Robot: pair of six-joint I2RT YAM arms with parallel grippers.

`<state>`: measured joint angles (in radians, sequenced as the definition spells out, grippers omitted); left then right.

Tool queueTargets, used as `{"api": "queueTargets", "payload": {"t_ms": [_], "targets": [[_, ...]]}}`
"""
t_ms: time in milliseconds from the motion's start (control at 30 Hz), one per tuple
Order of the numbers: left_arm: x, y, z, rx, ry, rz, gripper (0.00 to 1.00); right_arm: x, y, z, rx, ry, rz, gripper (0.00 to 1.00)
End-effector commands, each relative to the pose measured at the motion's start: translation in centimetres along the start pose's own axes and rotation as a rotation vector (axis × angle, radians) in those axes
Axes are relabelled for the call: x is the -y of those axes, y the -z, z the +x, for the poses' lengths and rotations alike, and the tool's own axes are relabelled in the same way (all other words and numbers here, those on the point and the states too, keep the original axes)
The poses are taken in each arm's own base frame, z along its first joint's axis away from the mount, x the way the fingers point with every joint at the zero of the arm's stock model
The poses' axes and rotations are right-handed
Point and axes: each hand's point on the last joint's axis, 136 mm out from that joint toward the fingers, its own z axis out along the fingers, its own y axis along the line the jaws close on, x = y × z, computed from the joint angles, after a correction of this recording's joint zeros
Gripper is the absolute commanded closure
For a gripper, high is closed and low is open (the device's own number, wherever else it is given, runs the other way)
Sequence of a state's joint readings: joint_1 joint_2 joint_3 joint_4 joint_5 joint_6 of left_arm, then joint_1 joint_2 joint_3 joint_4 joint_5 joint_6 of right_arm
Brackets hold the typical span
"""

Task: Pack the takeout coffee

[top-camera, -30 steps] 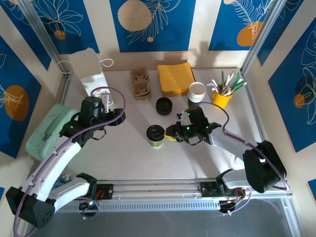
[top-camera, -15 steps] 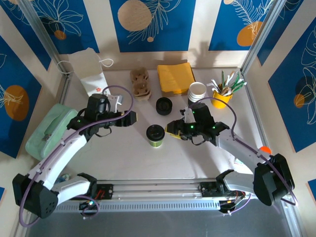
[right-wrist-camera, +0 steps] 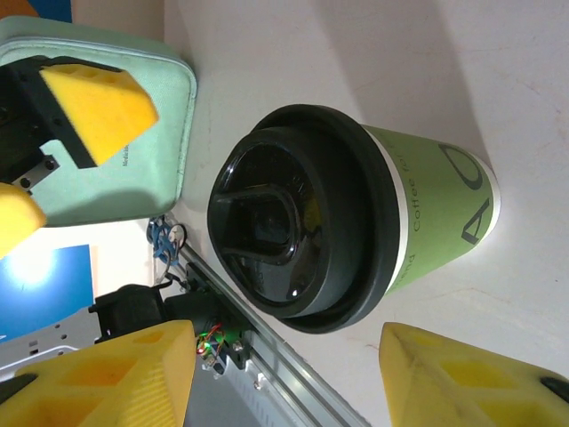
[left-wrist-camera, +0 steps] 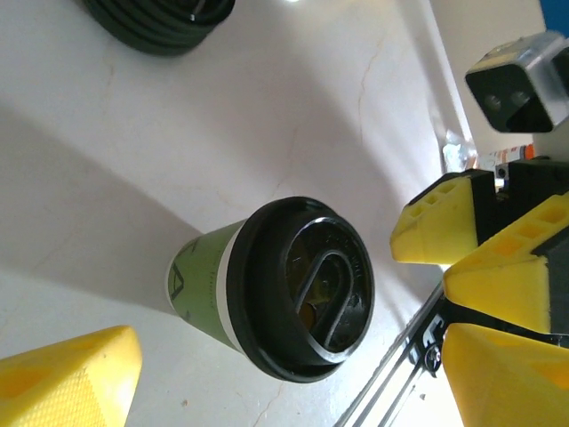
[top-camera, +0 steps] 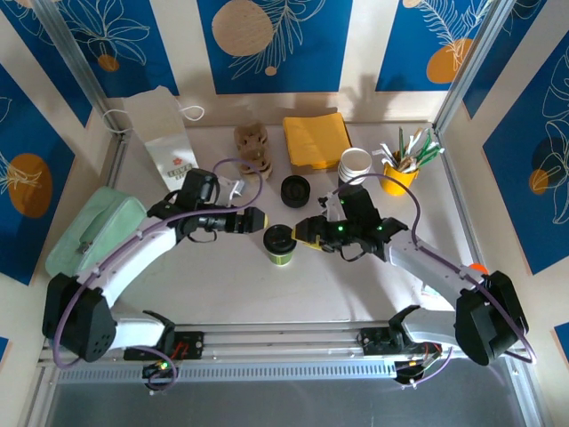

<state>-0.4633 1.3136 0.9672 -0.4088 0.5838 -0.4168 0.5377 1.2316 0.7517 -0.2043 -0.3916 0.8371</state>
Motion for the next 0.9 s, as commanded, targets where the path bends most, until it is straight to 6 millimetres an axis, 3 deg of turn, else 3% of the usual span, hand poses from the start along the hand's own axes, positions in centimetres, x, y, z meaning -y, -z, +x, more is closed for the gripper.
{"api": "queueTargets", "payload": {"t_ms": [0,267,867], "targets": [[0.8,-1.0,0.3,-0.046,-0.018,0.067,0.14,-0.7,-0.5,-0.6,0.002,0.033,-0.004,0.43],[-0.8,-2.9,0.9,-0.121,0.016,0.043,0.21,-0.3,-1.5,-0.8,-0.009,0.037,0.008,0.43],[-1.2,-4.7,1.3,-0.17,0.032,0.069,0.3,0.4,-2.3,-1.1,-0.023,0.027,0.021,0.44]]}}
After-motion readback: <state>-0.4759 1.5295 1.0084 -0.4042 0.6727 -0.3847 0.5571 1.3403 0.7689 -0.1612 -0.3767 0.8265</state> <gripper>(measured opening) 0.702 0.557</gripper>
